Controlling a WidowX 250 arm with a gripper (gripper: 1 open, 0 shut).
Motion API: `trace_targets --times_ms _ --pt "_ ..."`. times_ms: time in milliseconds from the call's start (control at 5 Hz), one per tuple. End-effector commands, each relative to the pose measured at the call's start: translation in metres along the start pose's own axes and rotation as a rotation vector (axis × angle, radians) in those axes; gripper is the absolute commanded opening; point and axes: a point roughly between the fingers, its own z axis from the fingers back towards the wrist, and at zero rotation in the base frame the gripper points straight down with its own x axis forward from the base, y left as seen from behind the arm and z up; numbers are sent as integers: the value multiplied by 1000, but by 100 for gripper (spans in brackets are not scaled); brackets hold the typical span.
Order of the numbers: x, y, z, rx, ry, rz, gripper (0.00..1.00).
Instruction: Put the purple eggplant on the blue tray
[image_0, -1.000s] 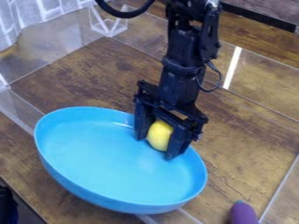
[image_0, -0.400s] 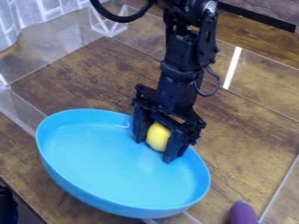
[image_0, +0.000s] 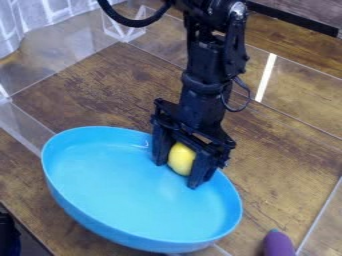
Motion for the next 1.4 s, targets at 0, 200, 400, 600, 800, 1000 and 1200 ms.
trace_targets --times_ms 0,200,400,600,800,1000,1200 --pt "-1 -14 1 0 -22 -54 0" --pt "0 -15 -1 -3 -32 -66 0" --pt "2 -16 -3 -6 -41 -76 0" --pt "3 -15 -5 -11 -49 -85 0" --pt "5 -15 -6 -15 -57 -94 0" --pt "7 -15 -8 -19 -66 -103 0" --pt "9 -13 -9 -22 -77 -113 0"
